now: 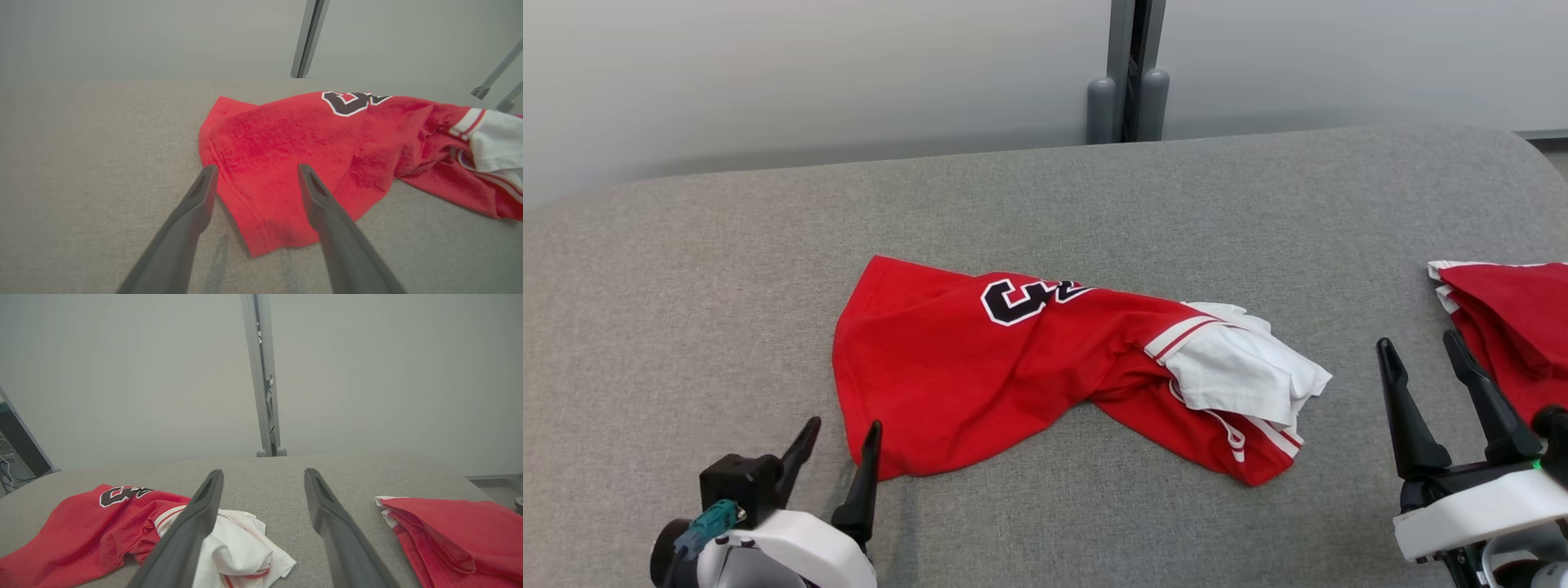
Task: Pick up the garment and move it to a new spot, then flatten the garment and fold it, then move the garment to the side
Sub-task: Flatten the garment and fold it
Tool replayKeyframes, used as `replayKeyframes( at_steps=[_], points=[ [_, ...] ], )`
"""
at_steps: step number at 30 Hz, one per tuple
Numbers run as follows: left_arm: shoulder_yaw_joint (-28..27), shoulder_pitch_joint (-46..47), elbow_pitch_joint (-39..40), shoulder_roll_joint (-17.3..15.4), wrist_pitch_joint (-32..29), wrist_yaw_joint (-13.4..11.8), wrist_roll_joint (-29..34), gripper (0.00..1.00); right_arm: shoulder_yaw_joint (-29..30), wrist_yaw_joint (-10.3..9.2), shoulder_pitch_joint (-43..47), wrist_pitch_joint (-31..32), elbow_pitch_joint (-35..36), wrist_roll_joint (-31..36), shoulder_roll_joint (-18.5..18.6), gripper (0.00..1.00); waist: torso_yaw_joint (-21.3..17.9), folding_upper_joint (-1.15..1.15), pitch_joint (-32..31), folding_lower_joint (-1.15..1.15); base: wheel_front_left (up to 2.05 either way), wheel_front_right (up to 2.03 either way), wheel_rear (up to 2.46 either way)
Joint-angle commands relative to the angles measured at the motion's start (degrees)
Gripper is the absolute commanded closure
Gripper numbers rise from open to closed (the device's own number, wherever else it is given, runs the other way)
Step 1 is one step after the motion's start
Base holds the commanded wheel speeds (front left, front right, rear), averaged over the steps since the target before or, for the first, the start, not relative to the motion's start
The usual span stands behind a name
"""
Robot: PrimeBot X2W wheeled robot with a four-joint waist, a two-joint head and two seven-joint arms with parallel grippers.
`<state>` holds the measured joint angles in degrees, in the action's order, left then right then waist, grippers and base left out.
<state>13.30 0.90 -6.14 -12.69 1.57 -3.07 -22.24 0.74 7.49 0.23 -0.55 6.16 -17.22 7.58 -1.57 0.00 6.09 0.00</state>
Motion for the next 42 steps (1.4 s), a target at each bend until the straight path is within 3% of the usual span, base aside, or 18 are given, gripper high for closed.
replayKeyframes(
  at_steps=[1, 13, 14, 15, 16, 24, 36, 42],
  points=[
    [0.1, 0.8, -0.5, 0.1, -0.7, 0.4, -0.7, 0.0, -0.1, 0.0, -0.6, -0.2, -0.2, -0.3, 0.1, 0.0, -0.4, 0.0, 0.6, 0.0, 0.0, 0.0, 0.0],
    [-0.6, 2.9, -9.5, 1.3, -6.7, 5.1, -9.2, 0.0, -1.3, 0.0, -2.2, -1.0, -1.4, -1.0, 0.4, 0.0, -1.9, 0.0, 3.7, 0.0, 0.0, 0.0, 0.0],
    [-0.7, 3.3, -9.6, 1.4, -6.2, 5.6, -9.7, 0.11, -1.3, 0.0, -2.2, -1.1, -1.5, -1.0, 0.4, 0.0, -2.0, 0.0, 3.7, 0.0, 0.0, 0.0, 0.0],
    [-0.8, 3.6, -9.5, 1.3, -5.8, 6.0, -9.8, 0.66, -1.3, 0.0, -2.2, -1.1, -1.6, -1.1, 0.3, 0.0, -2.0, 0.0, 3.8, 0.0, 0.0, 0.0, 0.0],
    [-0.9, 3.7, -9.5, 1.2, -5.6, 6.2, -10.0, 1.0, -1.2, 0.0, -2.3, -1.2, -1.7, -1.1, 0.3, 0.0, -2.0, 0.0, 3.8, 0.0, 0.0, 0.0, 0.0],
    [-1.3, 4.2, -3.5, -0.9, -4.0, 7.7, -10.5, 1.0, 0.2, 0.0, -1.9, -1.6, -1.9, -1.4, 0.4, 0.0, -1.3, 0.0, 3.1, 0.0, 0.0, 0.0, 0.0],
    [-0.4, -1.2, 21.9, -5.2, -12.8, 3.3, -8.5, 1.0, 2.2, 0.0, -1.0, -1.8, -1.0, -1.0, -0.6, 0.0, 0.4, 0.0, 1.9, 0.0, 0.0, 0.0, 0.0],
    [-1.1, -3.1, 27.7, -5.7, -16.2, 1.6, -10.1, 1.0, 2.7, 0.0, -0.9, -1.7, -0.5, -0.9, -1.0, 0.0, 0.4, 0.0, 2.0, 0.0, 0.0, 0.0, 0.0]
  ],
)
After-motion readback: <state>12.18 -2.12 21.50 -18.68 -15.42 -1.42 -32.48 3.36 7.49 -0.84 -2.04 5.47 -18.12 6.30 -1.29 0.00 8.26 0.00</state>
